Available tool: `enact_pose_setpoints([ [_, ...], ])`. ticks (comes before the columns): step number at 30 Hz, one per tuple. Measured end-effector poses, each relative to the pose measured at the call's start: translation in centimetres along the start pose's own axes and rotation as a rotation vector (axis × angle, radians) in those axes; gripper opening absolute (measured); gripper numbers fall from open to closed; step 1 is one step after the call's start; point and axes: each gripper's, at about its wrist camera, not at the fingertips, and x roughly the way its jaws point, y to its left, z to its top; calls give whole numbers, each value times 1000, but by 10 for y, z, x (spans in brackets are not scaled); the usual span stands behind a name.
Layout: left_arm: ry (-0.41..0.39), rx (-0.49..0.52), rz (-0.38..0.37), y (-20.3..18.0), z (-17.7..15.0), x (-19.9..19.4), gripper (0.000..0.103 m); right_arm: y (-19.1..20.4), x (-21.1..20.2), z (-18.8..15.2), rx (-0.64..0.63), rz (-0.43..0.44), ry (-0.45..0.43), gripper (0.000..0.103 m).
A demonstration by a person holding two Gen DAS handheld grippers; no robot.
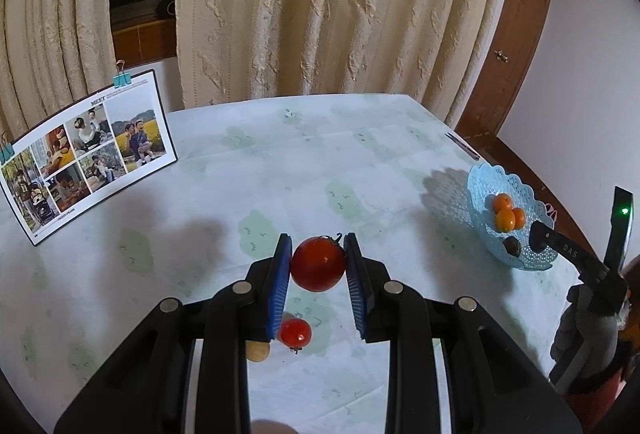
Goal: Organize fruits
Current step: 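Drop the dark fruit in the basket with the right tool while the left tool holds the tomato, then carry the red tomato over the blue basket and open the left tool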
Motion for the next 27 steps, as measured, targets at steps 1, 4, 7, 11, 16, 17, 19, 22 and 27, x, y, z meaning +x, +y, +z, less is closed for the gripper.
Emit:
enact_pose_setpoints([
  [1,-1,5,0,-1,0,0,27,-5,2,0,8,-10,2,44],
  [4,-4,19,1,-6,-2,0,27,-12,0,1,22,-19,-5,45],
  [7,-3,30,2,-11,-3,0,27,-17,-5,2,32,-22,-23,48],
  [11,-1,44,2,-19,-4,1,27,-23,-16,1,41,-18,-54,48],
  [16,5,74,-7,-39,-4,3,27,-28,-29,-1,46,-3,-94,48],
  [17,5,80,-8,-44,-3,4,27,-28,-32,-2,45,1,-103,48],
  [19,4,96,-21,-56,0,6,27,-29,-38,-3,38,8,-123,48],
  [22,8,118,-41,-76,3,10,27,-32,-47,-3,35,18,-154,55],
  [27,22,174,-86,-120,6,25,27,-40,-56,-6,31,31,-187,56],
])
